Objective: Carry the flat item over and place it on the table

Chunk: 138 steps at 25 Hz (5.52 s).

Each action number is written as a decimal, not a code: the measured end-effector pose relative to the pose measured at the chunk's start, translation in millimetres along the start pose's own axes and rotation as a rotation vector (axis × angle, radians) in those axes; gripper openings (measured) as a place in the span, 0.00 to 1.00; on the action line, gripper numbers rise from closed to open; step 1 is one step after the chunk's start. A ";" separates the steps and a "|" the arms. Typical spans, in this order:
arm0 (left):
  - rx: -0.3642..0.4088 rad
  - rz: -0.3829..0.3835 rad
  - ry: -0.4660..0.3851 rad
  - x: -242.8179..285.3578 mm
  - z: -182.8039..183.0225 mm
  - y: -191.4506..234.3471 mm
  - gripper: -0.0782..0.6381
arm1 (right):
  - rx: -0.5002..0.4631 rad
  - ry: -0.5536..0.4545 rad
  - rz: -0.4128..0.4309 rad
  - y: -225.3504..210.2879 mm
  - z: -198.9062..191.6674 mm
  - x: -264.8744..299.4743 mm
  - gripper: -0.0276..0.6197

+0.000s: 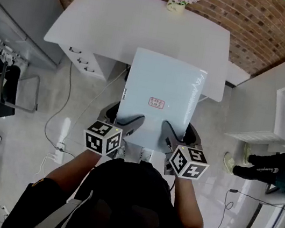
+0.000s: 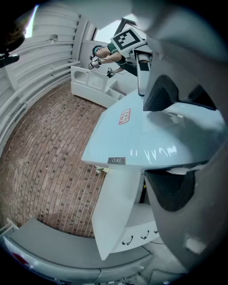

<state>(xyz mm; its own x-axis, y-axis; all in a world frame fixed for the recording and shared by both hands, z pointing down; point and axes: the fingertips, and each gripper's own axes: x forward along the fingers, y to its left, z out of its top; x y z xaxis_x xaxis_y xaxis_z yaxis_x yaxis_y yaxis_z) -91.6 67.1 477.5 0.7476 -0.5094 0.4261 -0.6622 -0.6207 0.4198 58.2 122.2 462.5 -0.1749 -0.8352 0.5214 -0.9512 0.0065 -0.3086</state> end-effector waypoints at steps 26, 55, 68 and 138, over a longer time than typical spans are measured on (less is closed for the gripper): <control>0.016 -0.062 -0.056 -37.3 16.4 29.0 0.71 | -0.023 -0.080 -0.030 53.0 8.8 0.2 0.60; 0.059 -0.022 -0.021 82.4 71.5 30.8 0.71 | 0.060 -0.087 -0.007 -42.4 69.0 74.4 0.61; 0.074 0.007 0.022 195.1 108.2 0.8 0.71 | 0.100 -0.054 0.013 -147.8 120.4 114.6 0.61; 0.124 0.120 0.127 380.3 150.3 101.3 0.27 | -0.020 0.088 -0.249 -287.2 179.0 273.8 0.25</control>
<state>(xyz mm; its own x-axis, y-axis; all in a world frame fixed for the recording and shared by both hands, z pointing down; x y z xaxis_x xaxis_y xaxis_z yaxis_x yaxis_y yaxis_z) 133.3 -279.0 561.6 0.6464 -0.5096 0.5679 -0.7288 -0.6327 0.2619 329.0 -206.8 551.5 0.0444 -0.7613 0.6469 -0.9724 -0.1814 -0.1468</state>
